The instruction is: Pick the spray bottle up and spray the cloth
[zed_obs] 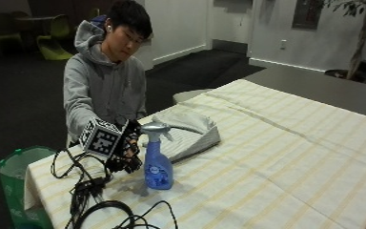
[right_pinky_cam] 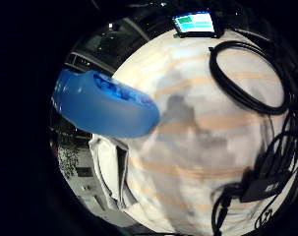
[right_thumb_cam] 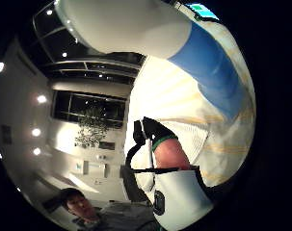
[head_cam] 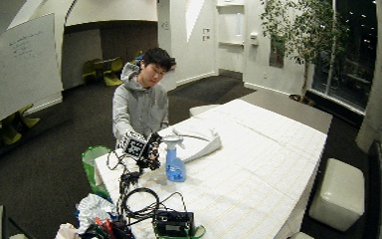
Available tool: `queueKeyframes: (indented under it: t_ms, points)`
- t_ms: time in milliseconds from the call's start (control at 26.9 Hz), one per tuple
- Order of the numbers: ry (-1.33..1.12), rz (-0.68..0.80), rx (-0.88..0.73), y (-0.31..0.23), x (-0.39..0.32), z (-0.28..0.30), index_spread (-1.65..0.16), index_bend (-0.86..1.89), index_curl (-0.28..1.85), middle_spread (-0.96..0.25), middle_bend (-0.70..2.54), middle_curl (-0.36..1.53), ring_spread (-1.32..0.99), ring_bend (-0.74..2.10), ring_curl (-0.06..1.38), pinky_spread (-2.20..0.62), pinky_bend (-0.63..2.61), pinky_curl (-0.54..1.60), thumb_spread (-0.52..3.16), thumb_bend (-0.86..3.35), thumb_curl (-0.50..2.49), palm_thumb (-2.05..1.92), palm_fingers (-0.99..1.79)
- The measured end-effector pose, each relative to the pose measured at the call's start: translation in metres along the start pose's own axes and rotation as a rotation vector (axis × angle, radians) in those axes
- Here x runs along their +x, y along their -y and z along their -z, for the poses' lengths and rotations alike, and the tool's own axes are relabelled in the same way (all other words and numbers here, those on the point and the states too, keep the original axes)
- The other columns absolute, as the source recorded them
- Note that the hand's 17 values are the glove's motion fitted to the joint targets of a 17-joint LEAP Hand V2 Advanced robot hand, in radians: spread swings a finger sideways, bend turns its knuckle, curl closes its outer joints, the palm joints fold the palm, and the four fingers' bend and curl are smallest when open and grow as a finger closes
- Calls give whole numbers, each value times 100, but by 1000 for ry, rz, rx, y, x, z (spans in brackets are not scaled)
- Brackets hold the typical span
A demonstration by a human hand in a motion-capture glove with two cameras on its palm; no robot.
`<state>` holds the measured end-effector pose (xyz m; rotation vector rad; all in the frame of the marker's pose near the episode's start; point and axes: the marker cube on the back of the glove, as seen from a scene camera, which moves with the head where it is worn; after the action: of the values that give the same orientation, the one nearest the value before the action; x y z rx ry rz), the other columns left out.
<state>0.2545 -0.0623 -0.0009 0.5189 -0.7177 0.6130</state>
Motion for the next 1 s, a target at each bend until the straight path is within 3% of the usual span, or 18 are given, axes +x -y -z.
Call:
queueKeyframes:
  t_ms: [483,706,1003]
  points:
    - [227,17,91,23,0,-17,-24,13,16,11,35,31,6,41,26,22,50,32,94,-2,36,61,7]
    - [335,21,136,35,-4,-25,-25,14,17,6,36,32,5,49,27,22,48,31,93,-2,38,64,29]
    - [302,52,180,44,-4,-28,-26,10,18,-1,33,33,-3,68,33,10,53,32,88,-1,40,73,74]
